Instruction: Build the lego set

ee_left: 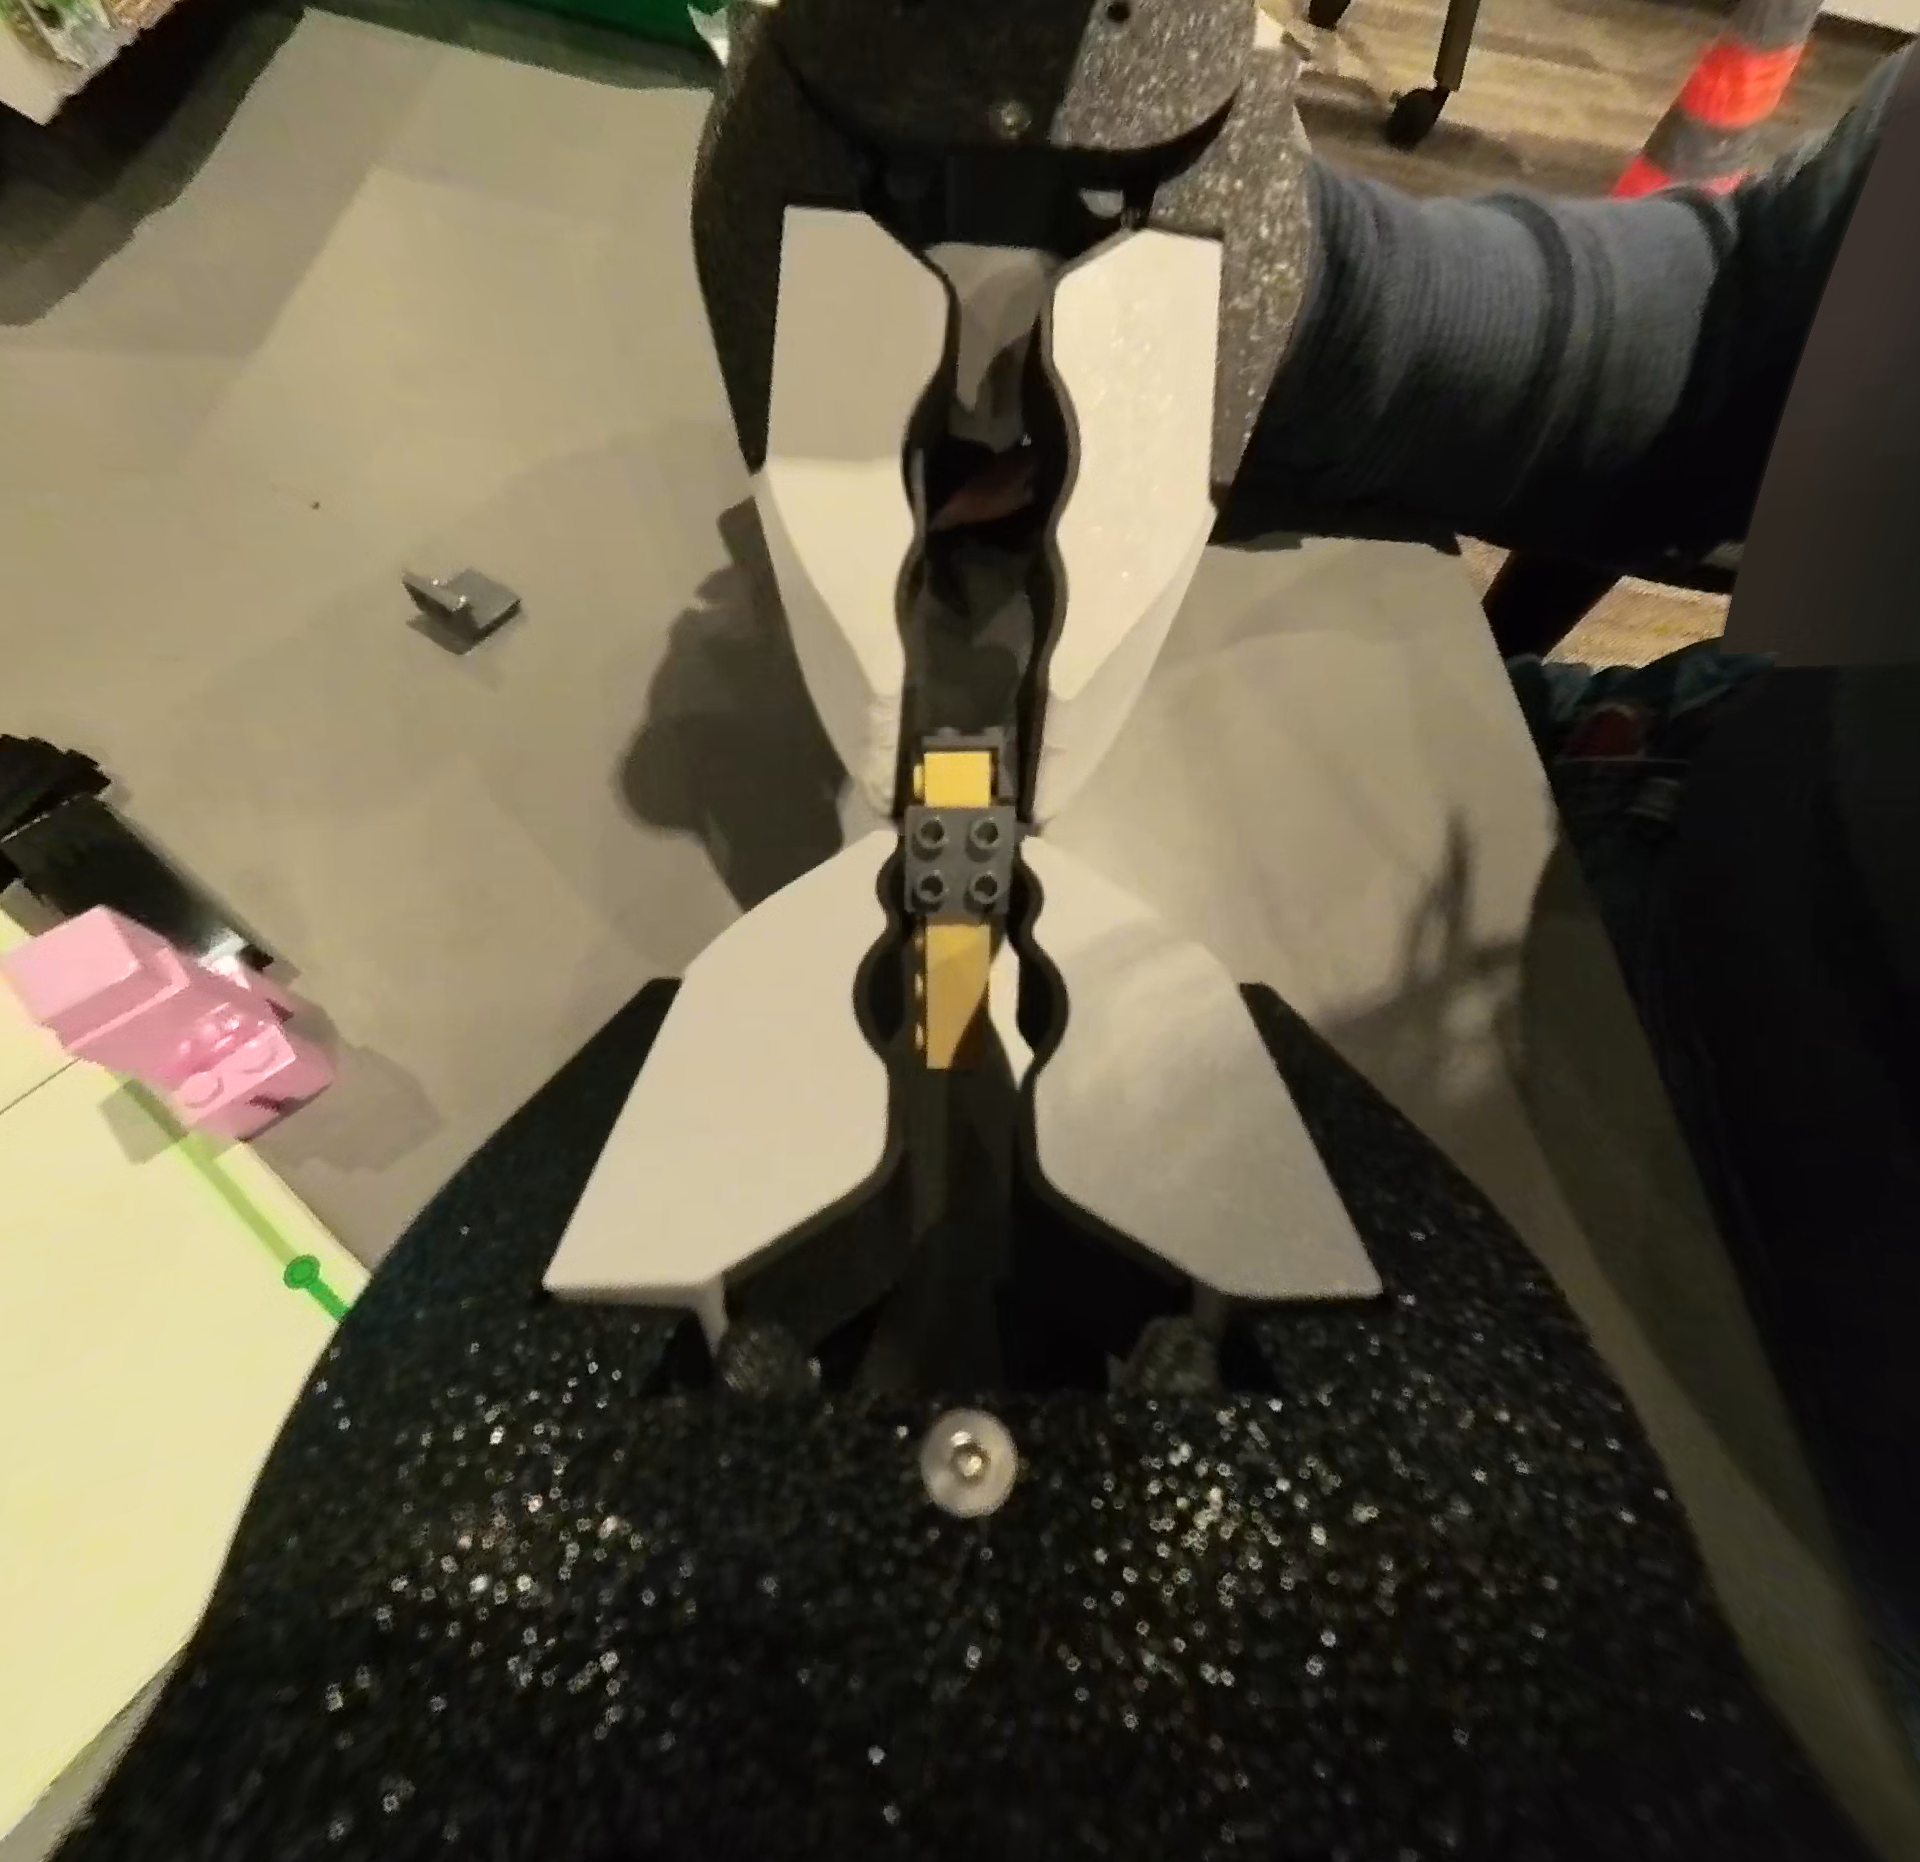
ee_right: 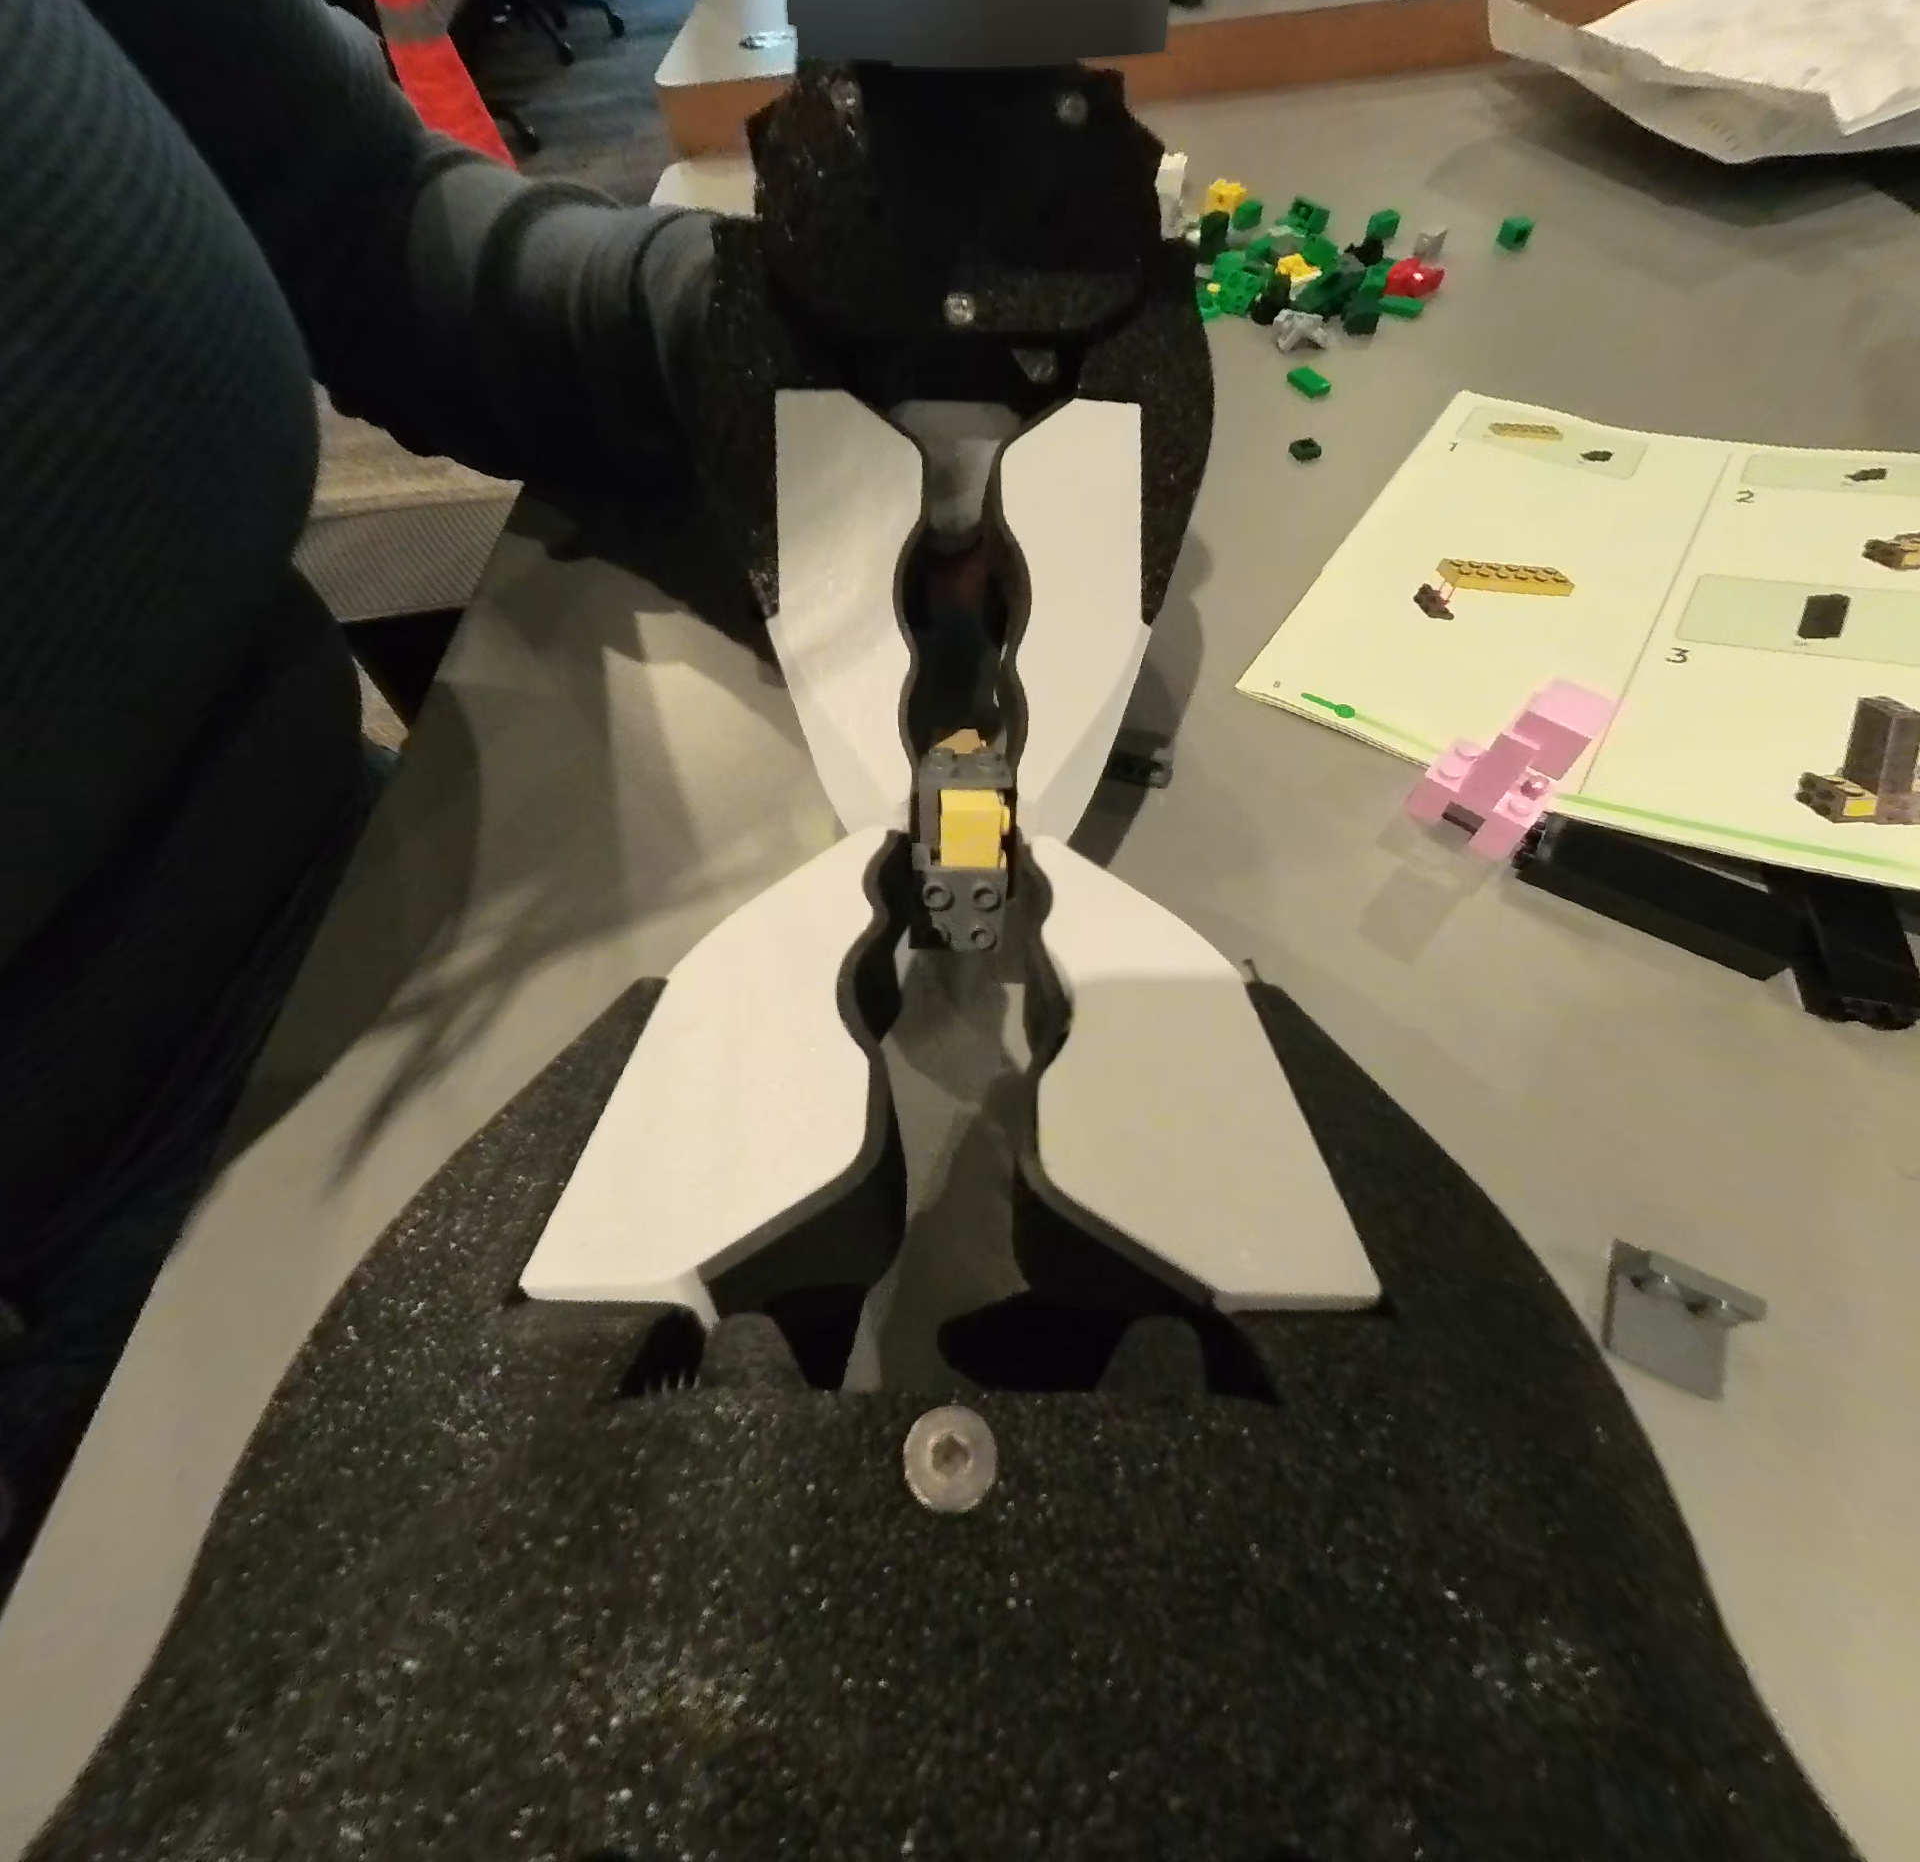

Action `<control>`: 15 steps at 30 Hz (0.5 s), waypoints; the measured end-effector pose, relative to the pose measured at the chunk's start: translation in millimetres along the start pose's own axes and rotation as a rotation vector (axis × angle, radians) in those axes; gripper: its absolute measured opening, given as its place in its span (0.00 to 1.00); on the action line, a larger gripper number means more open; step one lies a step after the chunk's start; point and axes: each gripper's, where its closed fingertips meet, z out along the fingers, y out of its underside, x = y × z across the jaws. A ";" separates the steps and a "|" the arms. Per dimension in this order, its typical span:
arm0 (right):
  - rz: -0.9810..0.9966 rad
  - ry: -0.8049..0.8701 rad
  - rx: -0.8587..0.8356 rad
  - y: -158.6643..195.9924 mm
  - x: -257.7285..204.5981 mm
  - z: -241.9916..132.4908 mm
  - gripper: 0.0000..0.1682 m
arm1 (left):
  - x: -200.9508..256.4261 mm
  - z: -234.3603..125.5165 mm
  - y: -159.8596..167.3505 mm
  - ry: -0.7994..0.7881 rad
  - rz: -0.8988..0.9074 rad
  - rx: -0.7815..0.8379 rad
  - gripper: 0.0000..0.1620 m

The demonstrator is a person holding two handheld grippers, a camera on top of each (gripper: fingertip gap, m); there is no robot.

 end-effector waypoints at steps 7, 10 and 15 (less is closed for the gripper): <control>0.024 0.005 -0.013 3.0 2.8 -2.6 0.10 | -4.5 0.6 4.8 -0.023 -0.016 -0.026 0.10; 0.051 -0.011 -0.094 14.6 1.9 -4.7 0.10 | -10.3 0.9 11.3 -0.074 -0.021 -0.082 0.10; 0.153 0.064 -0.301 41.4 13.9 -10.2 0.10 | -15.4 -3.5 12.7 -0.103 -0.055 -0.096 0.10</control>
